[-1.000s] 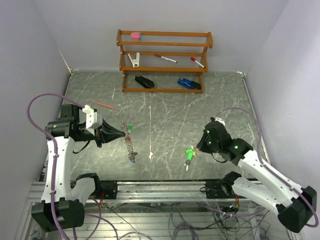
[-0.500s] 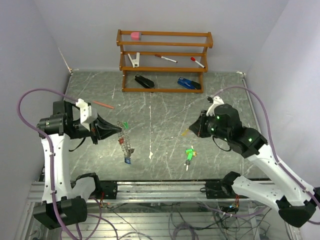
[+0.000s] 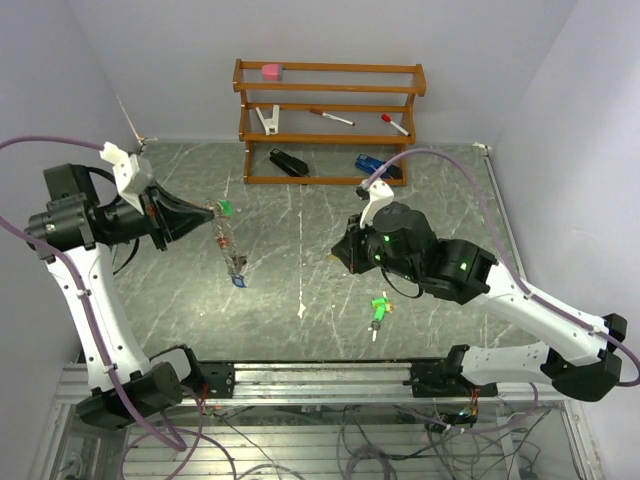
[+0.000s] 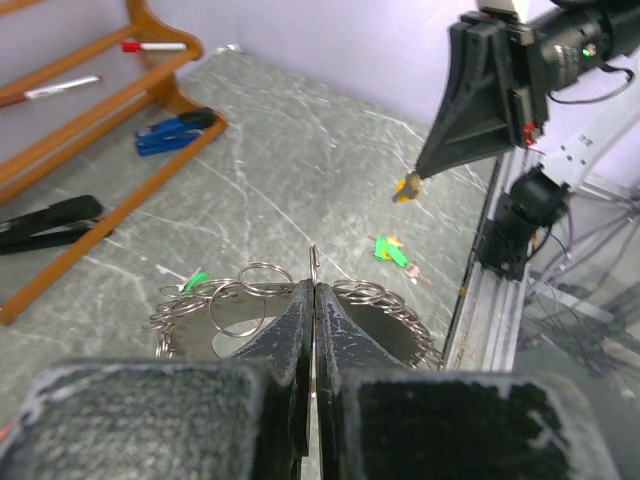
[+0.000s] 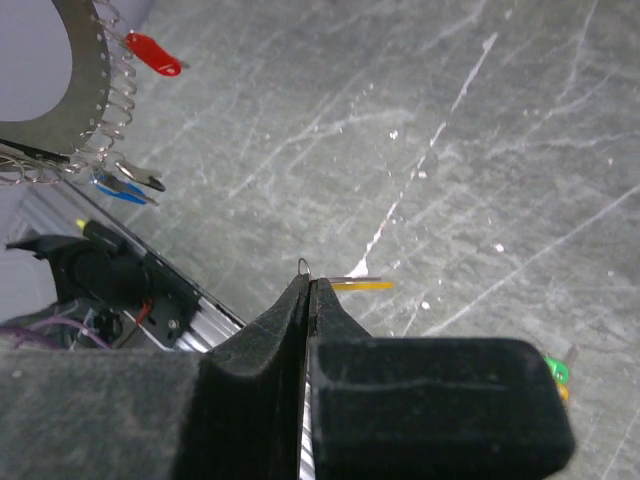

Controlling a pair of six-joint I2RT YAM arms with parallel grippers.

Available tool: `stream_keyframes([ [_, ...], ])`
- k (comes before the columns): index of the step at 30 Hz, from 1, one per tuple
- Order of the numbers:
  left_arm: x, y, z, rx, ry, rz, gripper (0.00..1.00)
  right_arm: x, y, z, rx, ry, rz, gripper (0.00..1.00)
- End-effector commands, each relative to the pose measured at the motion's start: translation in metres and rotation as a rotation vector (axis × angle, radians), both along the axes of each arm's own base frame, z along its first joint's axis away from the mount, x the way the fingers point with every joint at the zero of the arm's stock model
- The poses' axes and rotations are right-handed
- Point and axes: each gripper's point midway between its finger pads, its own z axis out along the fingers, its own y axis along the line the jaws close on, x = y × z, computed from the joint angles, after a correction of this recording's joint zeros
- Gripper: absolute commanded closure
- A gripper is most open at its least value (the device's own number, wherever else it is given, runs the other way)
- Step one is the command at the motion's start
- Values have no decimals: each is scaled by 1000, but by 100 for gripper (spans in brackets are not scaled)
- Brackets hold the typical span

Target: Put the keys on the keyring

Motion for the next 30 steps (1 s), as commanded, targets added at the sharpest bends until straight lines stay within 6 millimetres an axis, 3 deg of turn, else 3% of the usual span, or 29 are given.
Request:
stream_keyframes([
  [1, 2, 9, 40, -77, -1, 40, 93, 11, 4, 38, 45, -89, -42, 100],
  [7, 8, 23, 76, -79, 3, 110, 93, 12, 16, 52, 57, -114, -20, 100],
  [16, -2, 49, 108, -30, -78, 327, 93, 19, 18, 60, 34, -137, -49, 100],
  [23, -15, 62, 107, 92, -221, 529, 93, 25, 16, 60, 7, -136, -87, 100],
  [30, -18, 60, 89, 65, -190, 552, 93, 23, 16, 58, 11, -128, -84, 100],
])
